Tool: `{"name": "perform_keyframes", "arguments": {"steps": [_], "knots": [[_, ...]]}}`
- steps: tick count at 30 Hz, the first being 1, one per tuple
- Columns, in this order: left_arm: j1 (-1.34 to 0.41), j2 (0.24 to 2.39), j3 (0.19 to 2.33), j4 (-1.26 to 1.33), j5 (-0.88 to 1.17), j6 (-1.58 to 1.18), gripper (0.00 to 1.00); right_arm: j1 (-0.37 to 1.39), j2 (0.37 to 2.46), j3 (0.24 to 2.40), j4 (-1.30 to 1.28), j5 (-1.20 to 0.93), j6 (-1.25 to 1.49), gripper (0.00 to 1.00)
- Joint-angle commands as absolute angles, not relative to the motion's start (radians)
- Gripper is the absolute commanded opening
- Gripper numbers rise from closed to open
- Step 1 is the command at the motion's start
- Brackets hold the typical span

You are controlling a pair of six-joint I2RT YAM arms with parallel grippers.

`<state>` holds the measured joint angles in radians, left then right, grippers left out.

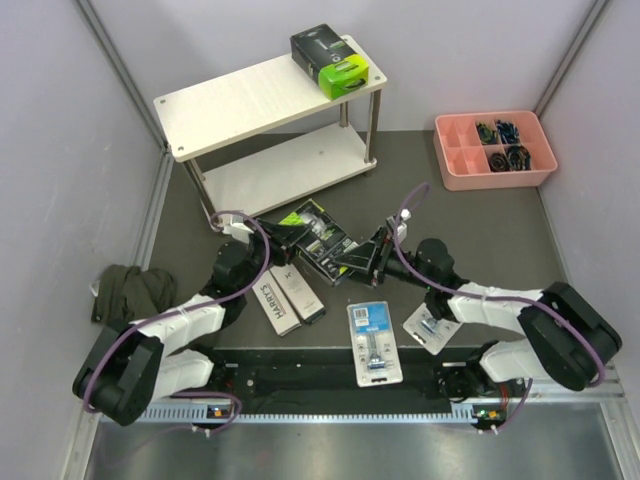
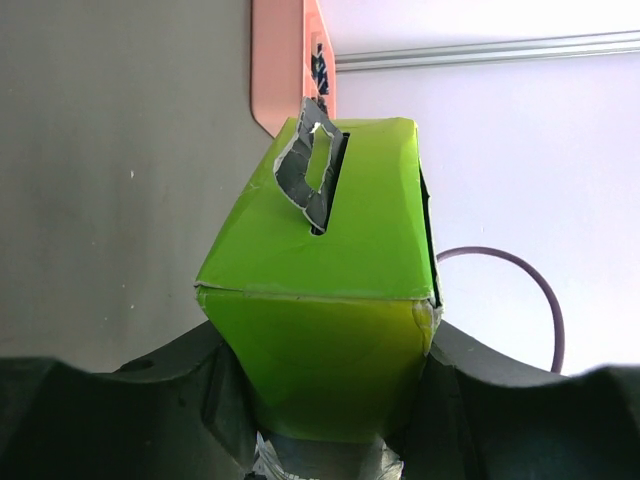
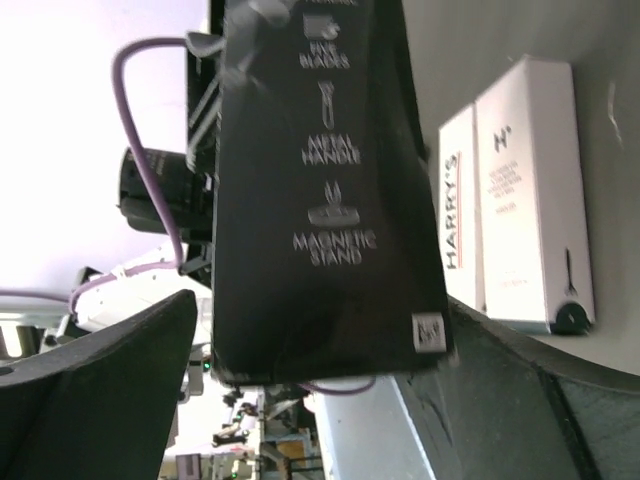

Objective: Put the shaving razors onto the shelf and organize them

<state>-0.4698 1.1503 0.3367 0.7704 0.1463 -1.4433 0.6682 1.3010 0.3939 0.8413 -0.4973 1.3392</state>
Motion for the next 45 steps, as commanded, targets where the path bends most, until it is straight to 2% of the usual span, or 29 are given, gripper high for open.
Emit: {"name": "perform_keyframes", "arguments": {"steps": [1, 2, 8, 10, 15, 22, 25, 27, 29, 30, 33, 37, 45], "knots": [[-0.465, 1.132, 0.344, 0.956, 0.169, -1.489, 0.0, 0.69, 1.359, 0.448, 1.054, -0.476, 1.379, 0.82], [-0.465, 1.126, 0.339, 0.956, 0.167, -1.491, 0.0, 0.69, 1.368, 0.449, 1.098, -0.48, 1.388, 0.72], [-0.465, 1.088, 0.296, 0.951, 0.091, -1.528, 0.0, 0.741, 1.391, 0.491, 1.098, -0.465, 1.382, 0.62], [-0.465, 1.069, 0.288, 0.946, 0.072, -1.529, 0.0, 0.755, 1.393, 0.505, 1.086, -0.45, 1.379, 0.55], [-0.465, 1.017, 0.275, 0.89, 0.031, -1.523, 0.0, 0.77, 1.401, 0.515, 1.068, -0.433, 1.376, 0.45], [-0.463, 0.944, 0.276, 0.804, 0.02, -1.477, 0.0, 0.77, 1.387, 0.522, 1.031, -0.422, 1.371, 0.23], [-0.465, 0.924, 0.278, 0.77, 0.023, -1.451, 0.14, 0.77, 1.376, 0.531, 1.005, -0.423, 1.359, 0.17], [-0.465, 0.91, 0.278, 0.759, 0.029, -1.436, 0.38, 0.77, 1.359, 0.537, 0.977, -0.425, 1.347, 0.13], [-0.465, 0.9, 0.287, 0.727, 0.04, -1.404, 0.56, 0.77, 1.348, 0.545, 0.942, -0.425, 1.33, 0.09], [-0.465, 0.89, 0.294, 0.703, 0.047, -1.39, 0.72, 0.77, 1.342, 0.548, 0.927, -0.422, 1.324, 0.07], [-0.465, 0.858, 0.34, 0.55, 0.049, -1.332, 0.9, 0.77, 1.316, 0.56, 0.873, -0.42, 1.302, 0.04], [-0.465, 0.805, 0.4, 0.391, 0.009, -1.241, 0.99, 0.77, 1.282, 0.575, 0.793, -0.402, 1.281, 0.01], [-0.465, 0.703, 0.529, 0.054, -0.101, -1.025, 0.99, 0.755, 1.171, 0.692, 0.491, -0.362, 1.151, 0.0]]}}
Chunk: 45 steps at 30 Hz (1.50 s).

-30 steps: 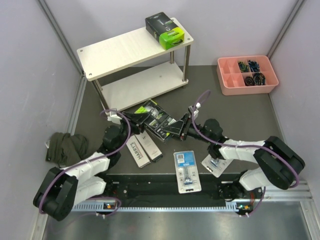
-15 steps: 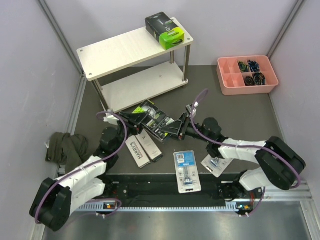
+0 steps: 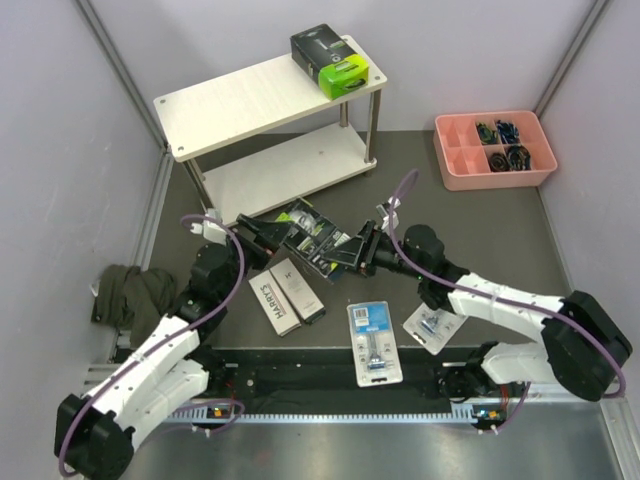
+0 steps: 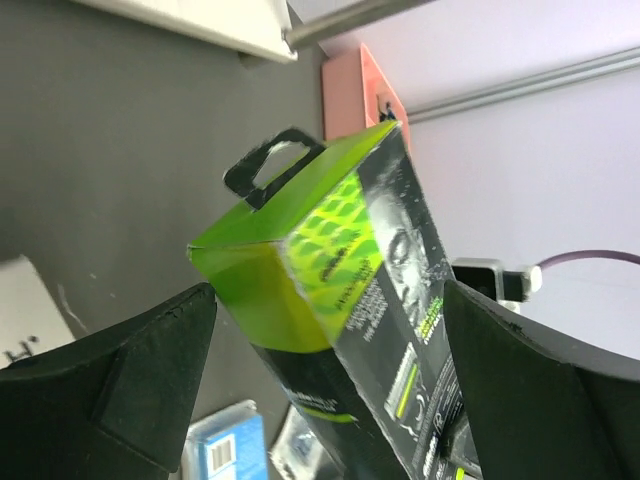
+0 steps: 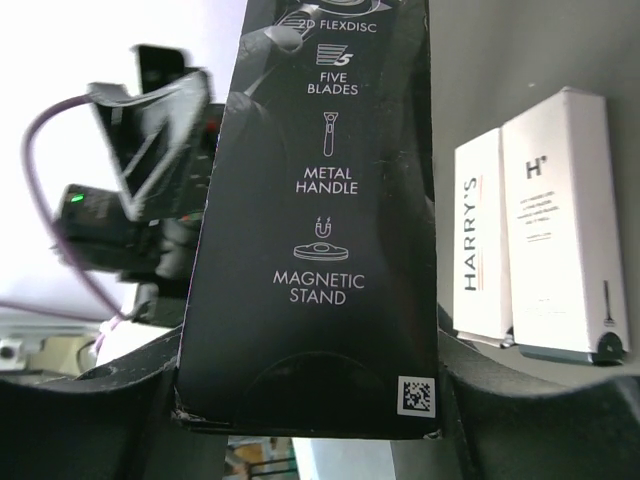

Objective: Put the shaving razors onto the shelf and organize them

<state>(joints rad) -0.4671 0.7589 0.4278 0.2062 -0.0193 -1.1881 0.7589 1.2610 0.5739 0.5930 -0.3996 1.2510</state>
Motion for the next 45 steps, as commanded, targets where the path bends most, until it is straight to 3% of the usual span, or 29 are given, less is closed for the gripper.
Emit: {"name": "perform_keyframes", "arguments": {"steps": [1, 9, 16, 30, 45], "knots": [[-0.465, 0.695, 0.554, 0.001, -0.11, -0.987, 0.99, 0.747, 1.161, 0.705, 0.442, -0.361, 1.132, 0.0], [-0.465, 0.554, 0.522, -0.159, -0.179, -0.95, 0.99, 0.7, 1.097, 0.914, 0.167, -0.371, 1.011, 0.0], [-0.465, 0.519, 0.477, -0.221, -0.163, -0.965, 0.99, 0.701, 1.156, 1.118, 0.153, -0.429, 1.011, 0.0], [-0.465, 0.529, 0.454, -0.222, -0.112, -0.98, 0.99, 0.677, 1.52, 1.563, 0.208, -0.505, 1.047, 0.0], [-0.465, 0.519, 0.477, -0.267, -0.077, -0.963, 0.99, 0.552, 1.838, 1.87, 0.333, -0.485, 1.256, 0.0]]}}
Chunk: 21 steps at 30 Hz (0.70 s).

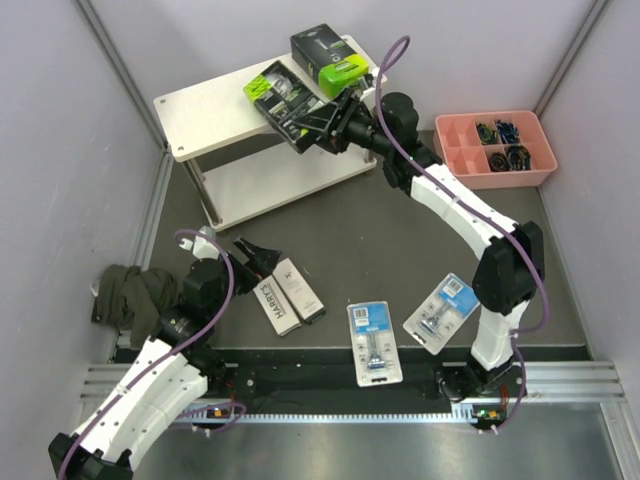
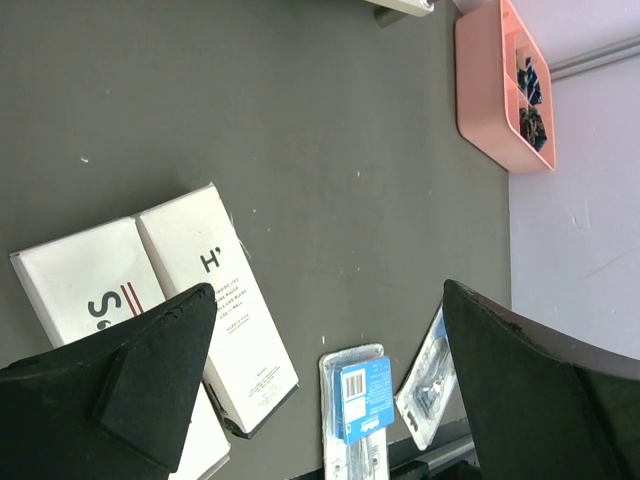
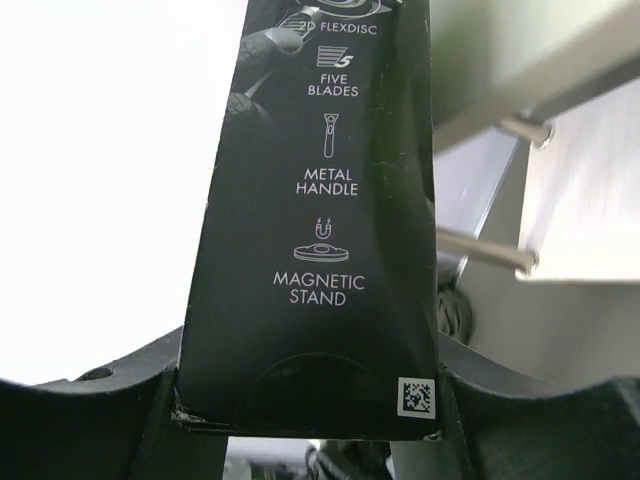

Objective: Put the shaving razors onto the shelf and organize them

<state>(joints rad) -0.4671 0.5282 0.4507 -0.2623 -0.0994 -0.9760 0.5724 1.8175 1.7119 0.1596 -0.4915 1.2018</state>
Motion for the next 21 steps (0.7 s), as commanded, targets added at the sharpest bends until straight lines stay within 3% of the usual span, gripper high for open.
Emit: {"name": "perform_keyframes", "arguments": {"steps": [1, 12, 21], "knots": [[-0.465, 0.515, 0.476, -0.27, -0.068, -0.966, 0.99, 0.548, 1.853, 1.887, 0.33, -0.48, 1.262, 0.0], [-0.465, 0.466, 0.446, -0.293, -0.067, -0.985, 0.99, 0.534, 2.026, 2.019, 0.316, -0.448, 1.359, 0.03], [-0.466, 0.469, 0.453, -0.288, -0.058, -0.966, 0.99, 0.532, 2.025, 1.971, 0.368, -0.411, 1.411, 0.2]]}}
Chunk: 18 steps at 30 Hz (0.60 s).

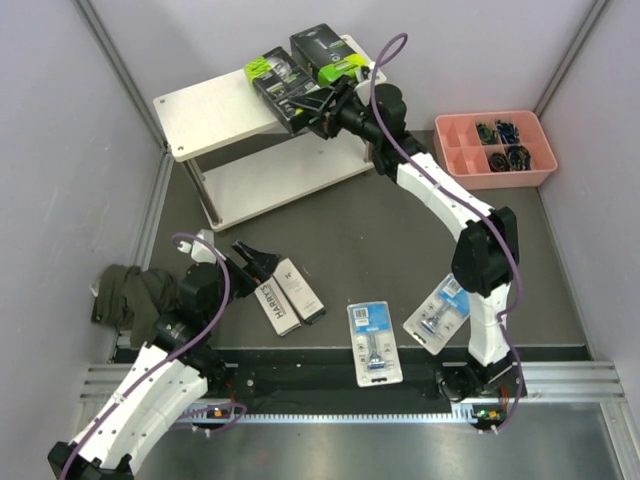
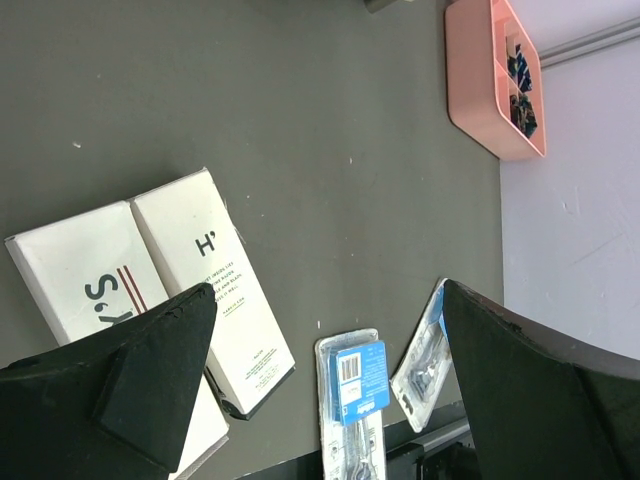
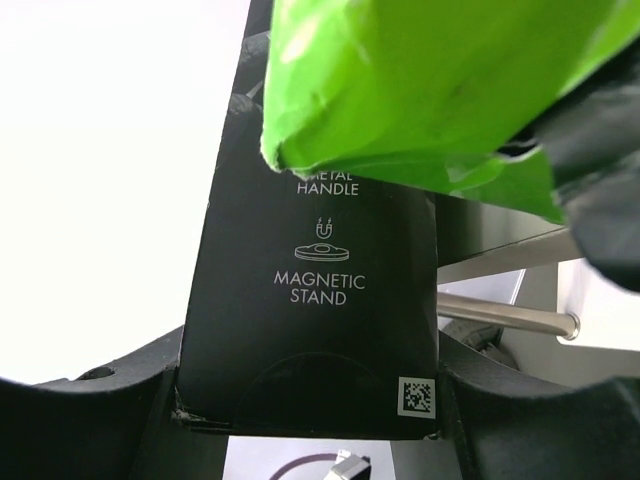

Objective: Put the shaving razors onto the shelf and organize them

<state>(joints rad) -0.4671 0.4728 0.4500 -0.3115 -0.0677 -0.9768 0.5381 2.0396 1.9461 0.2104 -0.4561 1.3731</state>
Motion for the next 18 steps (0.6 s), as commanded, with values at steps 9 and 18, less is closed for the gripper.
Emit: {"name": "perform_keyframes", "arguments": {"steps": [9, 18], "knots": [[-0.465, 0.468, 0.448, -0.29, -0.04, -0.969, 0.99, 0.531, 1.98, 1.933, 0.342, -0.362, 1.401, 0.57], [-0.465, 0.605, 0.618, -0.29, -0.032, -0.801, 0.97, 0.523, 1.944, 1.907, 0.285, -0.371, 1.387, 0.68]]}}
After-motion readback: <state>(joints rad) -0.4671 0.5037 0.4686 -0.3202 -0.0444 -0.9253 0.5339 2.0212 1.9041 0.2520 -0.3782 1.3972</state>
